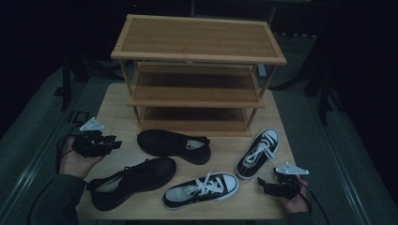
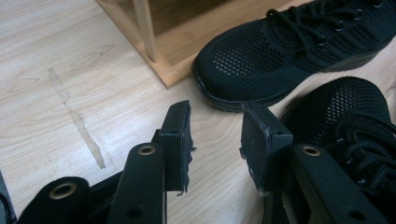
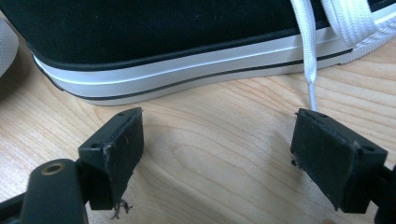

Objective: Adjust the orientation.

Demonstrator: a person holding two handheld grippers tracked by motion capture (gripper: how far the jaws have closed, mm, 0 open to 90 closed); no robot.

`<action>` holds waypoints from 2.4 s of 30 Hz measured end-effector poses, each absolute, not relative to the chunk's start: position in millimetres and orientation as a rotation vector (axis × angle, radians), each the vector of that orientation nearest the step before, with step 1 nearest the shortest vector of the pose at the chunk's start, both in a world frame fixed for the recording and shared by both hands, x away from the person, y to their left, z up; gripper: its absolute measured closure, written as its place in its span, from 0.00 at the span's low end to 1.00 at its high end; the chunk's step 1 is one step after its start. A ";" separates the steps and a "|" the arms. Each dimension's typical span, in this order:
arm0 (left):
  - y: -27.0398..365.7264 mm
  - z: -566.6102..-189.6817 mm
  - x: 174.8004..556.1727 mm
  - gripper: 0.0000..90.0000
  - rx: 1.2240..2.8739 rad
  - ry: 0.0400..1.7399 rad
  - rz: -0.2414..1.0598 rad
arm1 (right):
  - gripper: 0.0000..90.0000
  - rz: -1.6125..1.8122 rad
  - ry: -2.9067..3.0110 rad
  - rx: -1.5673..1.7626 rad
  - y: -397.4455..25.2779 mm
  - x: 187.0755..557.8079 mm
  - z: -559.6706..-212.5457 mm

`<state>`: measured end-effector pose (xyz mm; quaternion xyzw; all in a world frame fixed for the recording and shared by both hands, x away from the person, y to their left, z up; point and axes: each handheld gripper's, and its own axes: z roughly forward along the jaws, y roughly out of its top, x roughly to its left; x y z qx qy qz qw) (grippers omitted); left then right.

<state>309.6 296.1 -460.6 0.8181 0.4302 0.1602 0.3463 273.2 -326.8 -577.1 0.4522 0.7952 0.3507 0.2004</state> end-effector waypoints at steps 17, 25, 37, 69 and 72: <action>289.5 -454.3 296.2 0.68 2.137 1.021 0.380 | 0.19 0.980 2.223 1.262 -326.8 273.3 -577.2; 282.3 -452.1 286.9 0.67 2.160 0.972 0.354 | 0.19 0.980 2.224 1.262 -326.8 273.4 -577.1; 286.8 -455.3 273.3 0.67 2.170 0.967 0.319 | 0.19 0.979 2.224 1.262 -326.8 273.4 -577.1; 298.6 -464.8 249.0 0.67 2.221 0.902 0.212 | 0.19 0.979 2.225 1.262 -326.8 273.5 -577.1; 298.9 -466.9 246.0 0.67 2.227 0.893 0.202 | 0.19 0.979 2.225 1.261 -326.8 273.5 -577.1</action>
